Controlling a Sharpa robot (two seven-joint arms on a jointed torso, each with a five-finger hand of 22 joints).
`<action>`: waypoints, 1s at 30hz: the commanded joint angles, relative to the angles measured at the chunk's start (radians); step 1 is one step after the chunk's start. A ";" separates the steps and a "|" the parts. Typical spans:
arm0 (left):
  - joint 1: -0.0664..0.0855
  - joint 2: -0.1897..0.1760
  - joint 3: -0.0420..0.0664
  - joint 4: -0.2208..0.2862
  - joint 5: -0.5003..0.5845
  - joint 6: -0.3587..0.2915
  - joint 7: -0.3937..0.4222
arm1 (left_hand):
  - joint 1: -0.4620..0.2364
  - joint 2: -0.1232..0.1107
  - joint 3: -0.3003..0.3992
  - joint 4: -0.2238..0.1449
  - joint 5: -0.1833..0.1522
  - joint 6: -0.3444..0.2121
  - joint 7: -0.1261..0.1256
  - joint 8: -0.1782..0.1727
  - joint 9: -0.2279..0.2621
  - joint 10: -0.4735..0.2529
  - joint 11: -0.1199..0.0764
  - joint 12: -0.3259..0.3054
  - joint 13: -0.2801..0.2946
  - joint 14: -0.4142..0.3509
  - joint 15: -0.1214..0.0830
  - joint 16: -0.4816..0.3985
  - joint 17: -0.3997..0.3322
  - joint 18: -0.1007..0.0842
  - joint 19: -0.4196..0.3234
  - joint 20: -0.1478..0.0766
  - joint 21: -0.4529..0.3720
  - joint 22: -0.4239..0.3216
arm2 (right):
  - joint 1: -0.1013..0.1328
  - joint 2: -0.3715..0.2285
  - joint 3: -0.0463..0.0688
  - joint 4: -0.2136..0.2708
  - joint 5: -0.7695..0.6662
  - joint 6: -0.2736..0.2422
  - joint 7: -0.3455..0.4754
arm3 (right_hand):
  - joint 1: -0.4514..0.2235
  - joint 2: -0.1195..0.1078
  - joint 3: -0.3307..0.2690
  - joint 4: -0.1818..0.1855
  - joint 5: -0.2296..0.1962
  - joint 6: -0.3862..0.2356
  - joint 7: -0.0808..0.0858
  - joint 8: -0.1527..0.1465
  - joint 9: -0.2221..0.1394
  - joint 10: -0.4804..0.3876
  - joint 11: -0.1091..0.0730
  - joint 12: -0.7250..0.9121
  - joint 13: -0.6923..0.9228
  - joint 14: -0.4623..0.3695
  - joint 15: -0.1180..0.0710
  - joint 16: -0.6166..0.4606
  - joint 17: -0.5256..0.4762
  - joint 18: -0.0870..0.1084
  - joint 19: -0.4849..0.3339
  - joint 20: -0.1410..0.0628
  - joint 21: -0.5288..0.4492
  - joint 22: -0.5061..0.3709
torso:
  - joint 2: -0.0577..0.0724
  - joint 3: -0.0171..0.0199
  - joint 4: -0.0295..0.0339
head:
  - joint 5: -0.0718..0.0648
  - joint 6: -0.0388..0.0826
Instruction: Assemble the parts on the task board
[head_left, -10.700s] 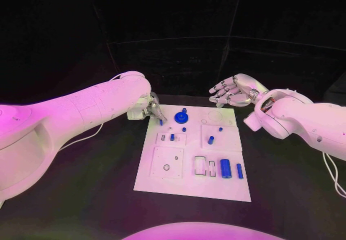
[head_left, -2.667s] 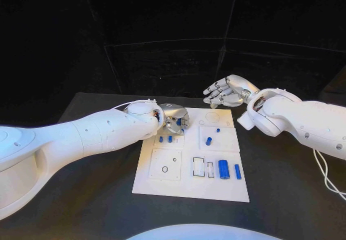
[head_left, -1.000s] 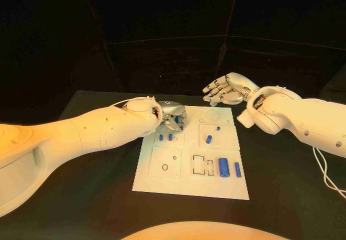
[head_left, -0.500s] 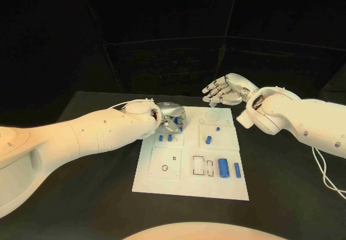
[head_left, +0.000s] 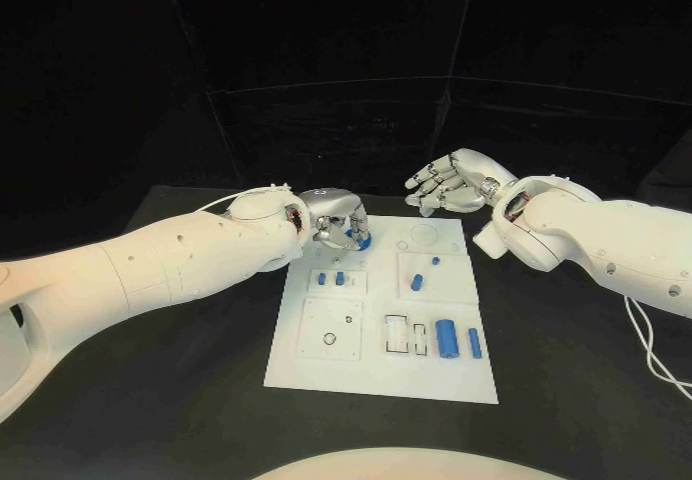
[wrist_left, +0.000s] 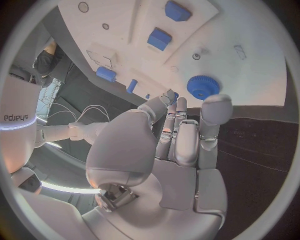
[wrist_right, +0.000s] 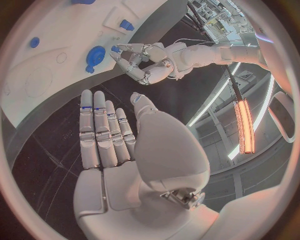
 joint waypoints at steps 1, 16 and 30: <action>0.001 -0.018 0.005 0.016 0.024 -0.007 -0.003 | -0.007 -0.002 0.006 0.001 -0.004 0.006 0.000 -0.007 -0.001 0.006 0.000 -0.006 -0.002 0.012 -0.006 0.002 -0.001 -0.009 0.006 -0.002 0.006 0.002 | 0.002 -0.001 0.001 0.000 0.002 0.004 0.010 | 0.008 0.003 0.003 -0.003 0.003 -0.006 0.030 0.005 -0.001 -0.004 0.000 0.004 -0.001 -0.006 0.002 -0.003 -0.001 0.008 -0.005 0.003 -0.006 -0.001 | 0.001 0.0005 -0.0002 | 0.002 0.003; -0.008 -0.090 0.005 0.038 0.053 0.059 -0.017 | -0.012 -0.011 0.004 -0.001 -0.004 0.008 0.000 -0.013 -0.001 0.010 0.000 -0.014 -0.002 0.011 -0.005 0.001 -0.009 -0.010 0.006 -0.001 0.008 0.005 | 0.002 -0.005 0.001 -0.002 0.002 0.005 0.009 | 0.008 0.003 0.003 -0.003 0.003 -0.006 0.030 0.005 -0.001 -0.004 0.000 0.004 -0.001 -0.006 0.002 -0.003 -0.001 0.008 -0.005 0.003 -0.006 -0.001 | 0.001 -0.0005 -0.0013 | 0.007 0.000; -0.028 -0.091 0.003 0.017 0.055 0.070 -0.014 | -0.015 -0.014 0.003 -0.001 -0.004 0.008 0.000 -0.017 -0.002 0.011 0.001 -0.020 -0.002 0.011 -0.005 0.001 -0.010 -0.010 0.005 -0.001 0.009 0.007 | 0.002 -0.003 0.001 -0.003 0.002 0.005 0.010 | 0.008 0.003 0.003 -0.003 0.003 -0.006 0.030 0.005 -0.001 -0.004 0.000 0.004 -0.001 -0.006 0.002 -0.003 -0.001 0.008 -0.005 0.003 -0.006 -0.001 | 0.002 -0.0002 -0.0027 | 0.013 0.001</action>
